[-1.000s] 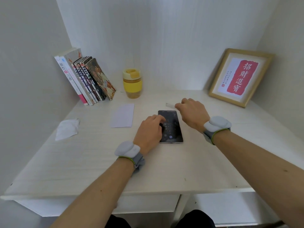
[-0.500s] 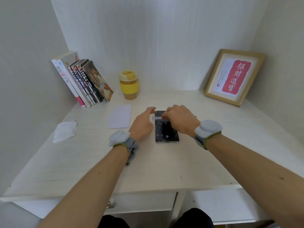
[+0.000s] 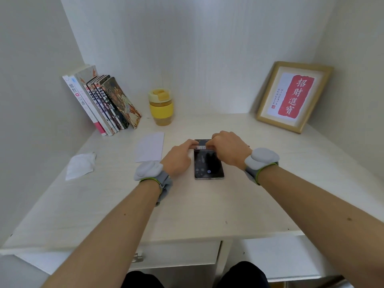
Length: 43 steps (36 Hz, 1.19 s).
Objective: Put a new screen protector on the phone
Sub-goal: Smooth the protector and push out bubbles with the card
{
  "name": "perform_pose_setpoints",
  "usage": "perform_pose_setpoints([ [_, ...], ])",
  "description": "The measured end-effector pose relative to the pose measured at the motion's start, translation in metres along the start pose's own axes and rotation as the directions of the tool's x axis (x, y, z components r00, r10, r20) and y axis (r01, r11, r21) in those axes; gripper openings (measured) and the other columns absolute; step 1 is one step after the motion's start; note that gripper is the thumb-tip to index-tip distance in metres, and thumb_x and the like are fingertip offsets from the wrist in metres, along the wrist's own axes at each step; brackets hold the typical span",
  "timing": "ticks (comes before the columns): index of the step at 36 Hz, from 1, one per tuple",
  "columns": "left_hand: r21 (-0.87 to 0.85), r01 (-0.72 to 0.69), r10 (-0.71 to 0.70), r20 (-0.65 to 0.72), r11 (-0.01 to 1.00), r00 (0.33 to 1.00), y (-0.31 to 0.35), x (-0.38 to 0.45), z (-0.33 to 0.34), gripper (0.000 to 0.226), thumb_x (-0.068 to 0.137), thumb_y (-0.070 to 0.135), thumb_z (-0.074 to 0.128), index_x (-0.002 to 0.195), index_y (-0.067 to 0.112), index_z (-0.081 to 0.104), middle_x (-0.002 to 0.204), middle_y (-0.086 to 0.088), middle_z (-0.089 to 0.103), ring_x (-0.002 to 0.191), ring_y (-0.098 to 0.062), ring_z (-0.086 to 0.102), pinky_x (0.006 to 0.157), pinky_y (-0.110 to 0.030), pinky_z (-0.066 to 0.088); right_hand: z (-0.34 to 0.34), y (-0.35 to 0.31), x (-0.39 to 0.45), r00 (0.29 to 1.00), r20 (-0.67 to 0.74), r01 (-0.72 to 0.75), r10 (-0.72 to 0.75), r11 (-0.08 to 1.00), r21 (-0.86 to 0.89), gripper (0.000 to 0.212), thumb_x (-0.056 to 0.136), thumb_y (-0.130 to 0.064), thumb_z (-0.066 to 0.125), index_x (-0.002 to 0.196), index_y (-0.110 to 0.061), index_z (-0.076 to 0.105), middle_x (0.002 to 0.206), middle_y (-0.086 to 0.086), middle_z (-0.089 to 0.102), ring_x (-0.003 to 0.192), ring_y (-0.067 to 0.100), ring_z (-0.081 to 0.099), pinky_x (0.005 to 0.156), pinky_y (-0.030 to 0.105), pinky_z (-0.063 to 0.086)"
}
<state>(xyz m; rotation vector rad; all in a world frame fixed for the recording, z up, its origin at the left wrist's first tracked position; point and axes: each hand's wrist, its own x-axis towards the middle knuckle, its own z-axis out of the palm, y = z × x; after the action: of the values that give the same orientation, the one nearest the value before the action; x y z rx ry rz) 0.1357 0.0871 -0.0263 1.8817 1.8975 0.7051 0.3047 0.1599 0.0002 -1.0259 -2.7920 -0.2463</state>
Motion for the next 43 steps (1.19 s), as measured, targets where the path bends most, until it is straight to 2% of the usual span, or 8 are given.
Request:
perform_pose_setpoints([
  [3, -0.017, -0.002, 0.003, 0.024, 1.0, 1.0, -0.002, -0.001, -0.001, 0.062, 0.083, -0.012, 0.035, 0.139, 0.015, 0.04, 0.141, 0.002, 0.051, 0.124, -0.022, 0.049, 0.097, -0.026, 0.039, 0.0, -0.001, -0.002, 1.0, 0.021, 0.014, -0.014, 0.999, 0.038, 0.023, 0.087, -0.005, 0.052, 0.096, -0.018, 0.069, 0.092, 0.003, 0.06, 0.085, 0.025, 0.054, 0.065, 0.031, 0.035],
  [7, -0.037, -0.005, 0.007, 0.04, 0.999, 0.999, -0.002, -0.001, -0.002, 0.063, 0.081, -0.014, 0.034, 0.138, 0.013, 0.039, 0.141, 0.004, 0.051, 0.121, -0.021, 0.052, 0.094, -0.027, 0.04, 0.0, -0.003, -0.01, 0.997, 0.062, 0.052, -0.056, 0.997, 0.053, 0.021, 0.087, -0.008, 0.051, 0.097, -0.017, 0.068, 0.083, -0.002, 0.049, 0.08, 0.02, 0.047, 0.065, 0.029, 0.033],
  [12, -0.059, -0.006, 0.007, 0.029, 0.998, 1.0, -0.002, -0.001, 0.0, 0.064, 0.081, -0.015, 0.034, 0.139, 0.012, 0.038, 0.142, 0.003, 0.05, 0.122, -0.022, 0.051, 0.096, -0.027, 0.039, -0.002, -0.003, -0.016, 0.992, 0.085, 0.092, -0.095, 0.995, 0.044, 0.021, 0.087, -0.013, 0.051, 0.095, -0.019, 0.07, 0.087, 0.0, 0.057, 0.083, 0.022, 0.053, 0.065, 0.031, 0.04],
  [17, -0.125, 0.005, -0.01, -0.039, 0.992, 0.999, -0.001, -0.007, 0.006, 0.067, 0.084, -0.015, 0.033, 0.145, 0.012, 0.029, 0.149, 0.0, 0.04, 0.132, -0.022, 0.042, 0.099, -0.02, 0.03, -0.004, 0.001, -0.019, 0.995, 0.0, 0.096, -0.096, 0.995, -0.035, 0.025, 0.087, -0.014, 0.05, 0.099, -0.021, 0.071, 0.092, 0.0, 0.06, 0.086, 0.022, 0.054, 0.065, 0.029, 0.038],
  [22, -0.179, 0.127, -0.148, -0.104, 0.976, 0.984, 0.004, -0.009, 0.014, 0.051, 0.098, 0.006, 0.033, 0.148, 0.011, 0.024, 0.153, -0.005, 0.032, 0.138, -0.023, 0.035, 0.108, -0.027, 0.028, 0.009, 0.008, -0.019, 0.997, -0.054, 0.049, -0.055, 0.992, -0.119, 0.026, 0.094, -0.021, 0.045, 0.106, -0.022, 0.069, 0.104, -0.001, 0.063, 0.093, 0.022, 0.054, 0.066, 0.028, 0.036],
  [26, -0.091, 0.15, -0.163, -0.158, 0.985, 0.974, 0.015, -0.006, 0.023, 0.052, 0.099, 0.028, 0.042, 0.145, 0.007, 0.029, 0.149, -0.008, 0.037, 0.137, -0.025, 0.035, 0.111, -0.035, 0.026, 0.013, 0.008, -0.015, 0.998, -0.046, 0.026, -0.033, 0.989, -0.143, 0.023, 0.095, -0.017, 0.046, 0.105, -0.02, 0.067, 0.103, 0.0, 0.062, 0.094, 0.022, 0.052, 0.066, 0.028, 0.036],
  [30, 0.108, 0.13, -0.104, -0.218, 0.986, 0.97, 0.013, 0.002, 0.038, 0.048, 0.095, 0.044, 0.044, 0.132, 0.013, 0.04, 0.127, -0.005, 0.05, 0.124, -0.024, 0.043, 0.104, -0.038, 0.026, 0.014, 0.007, -0.005, 0.999, -0.04, -0.006, -0.002, 0.98, -0.198, 0.021, 0.094, -0.013, 0.046, 0.103, -0.018, 0.064, 0.104, 0.002, 0.061, 0.097, 0.024, 0.052, 0.066, 0.03, 0.034],
  [43, 0.214, 0.088, -0.037, -0.233, 0.973, 0.972, 0.003, 0.007, 0.043, 0.054, 0.094, 0.049, 0.042, 0.138, 0.016, 0.04, 0.139, 0.002, 0.045, 0.129, -0.015, 0.04, 0.109, -0.035, 0.019, 0.024, 0.013, 0.019, 1.0, -0.025, -0.023, 0.018, 0.972, -0.233, 0.025, 0.096, -0.01, 0.043, 0.111, -0.015, 0.062, 0.109, 0.005, 0.059, 0.103, 0.026, 0.05, 0.072, 0.034, 0.045],
])
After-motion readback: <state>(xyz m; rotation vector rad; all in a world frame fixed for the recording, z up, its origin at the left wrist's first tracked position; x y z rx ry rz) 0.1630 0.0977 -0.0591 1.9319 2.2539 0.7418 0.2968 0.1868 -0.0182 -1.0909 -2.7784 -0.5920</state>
